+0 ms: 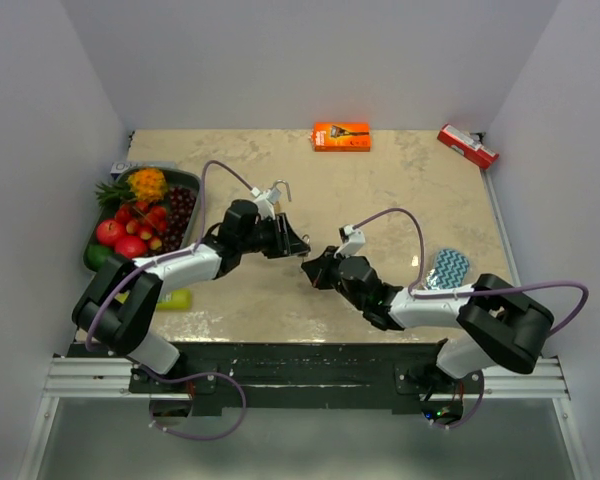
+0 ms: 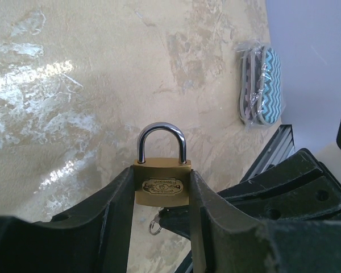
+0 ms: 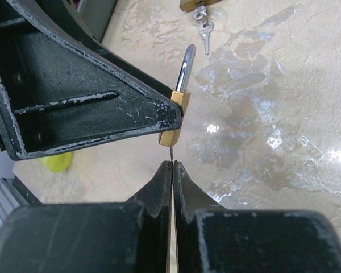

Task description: Unlock with the key

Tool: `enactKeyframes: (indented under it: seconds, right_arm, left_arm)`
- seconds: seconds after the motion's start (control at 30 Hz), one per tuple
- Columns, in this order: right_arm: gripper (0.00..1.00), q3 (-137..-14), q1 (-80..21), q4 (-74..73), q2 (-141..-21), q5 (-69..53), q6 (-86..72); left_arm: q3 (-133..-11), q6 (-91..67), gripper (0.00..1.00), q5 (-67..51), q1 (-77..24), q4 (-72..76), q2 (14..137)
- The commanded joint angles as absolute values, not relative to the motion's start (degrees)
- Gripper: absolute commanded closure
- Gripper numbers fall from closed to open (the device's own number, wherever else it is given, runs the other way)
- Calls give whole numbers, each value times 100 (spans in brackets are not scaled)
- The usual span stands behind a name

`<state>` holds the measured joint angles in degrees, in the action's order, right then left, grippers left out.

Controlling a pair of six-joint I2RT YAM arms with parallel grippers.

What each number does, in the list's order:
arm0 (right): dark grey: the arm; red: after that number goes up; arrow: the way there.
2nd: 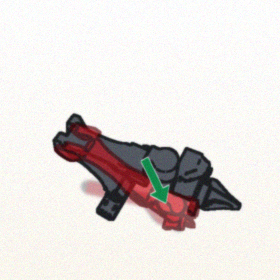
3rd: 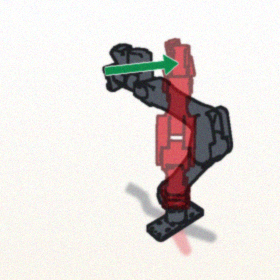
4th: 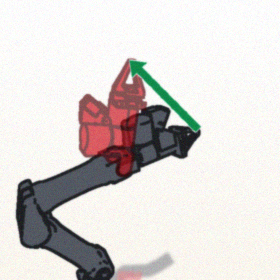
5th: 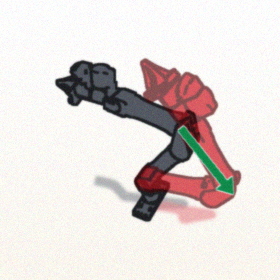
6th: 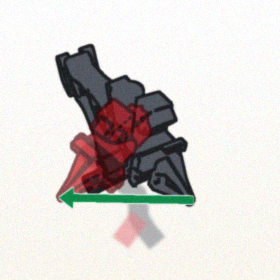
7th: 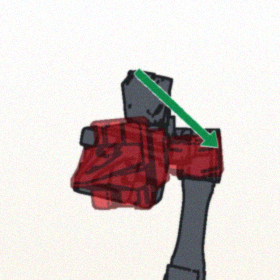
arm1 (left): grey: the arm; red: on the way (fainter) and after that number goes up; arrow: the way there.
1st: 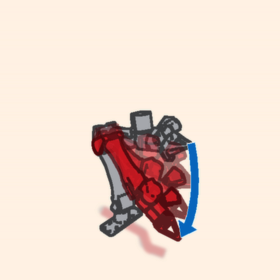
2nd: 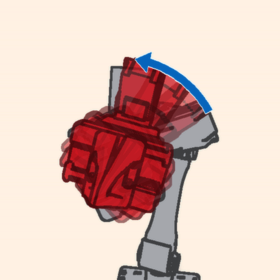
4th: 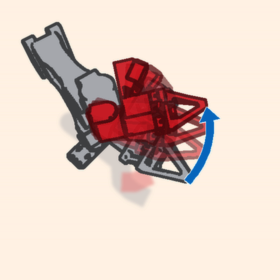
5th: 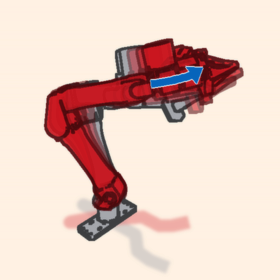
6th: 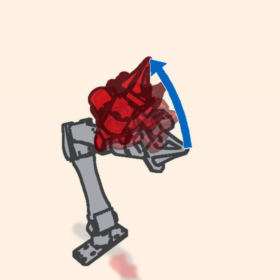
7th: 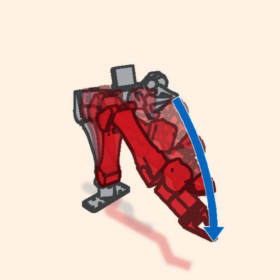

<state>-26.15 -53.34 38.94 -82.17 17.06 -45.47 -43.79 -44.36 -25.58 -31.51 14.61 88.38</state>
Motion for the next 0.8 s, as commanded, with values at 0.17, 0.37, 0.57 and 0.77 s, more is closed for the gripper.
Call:
enactKeyframes:
  seconds: [0.17,0.37,0.57,0.77]
  right_arm:
    - [100,-2962,-5089,4359,-8244,2259,-4641]
    - [100,-2918,-4992,4464,-8244,2285,-4658]
    - [100,-2883,-4957,4649,-8262,2312,-4606]
    - [100,-2953,-4931,4728,-8253,2373,-4421]
  left_arm:
    - [-4280,-4421,100,-2532,-3331,1653,8561]
    - [-4245,-4386,100,-2330,-3436,1617,8464]
    - [-4219,-4403,100,-2276,-3533,1635,8437]
    - [-4192,-4377,100,-2232,-3621,1617,8455]
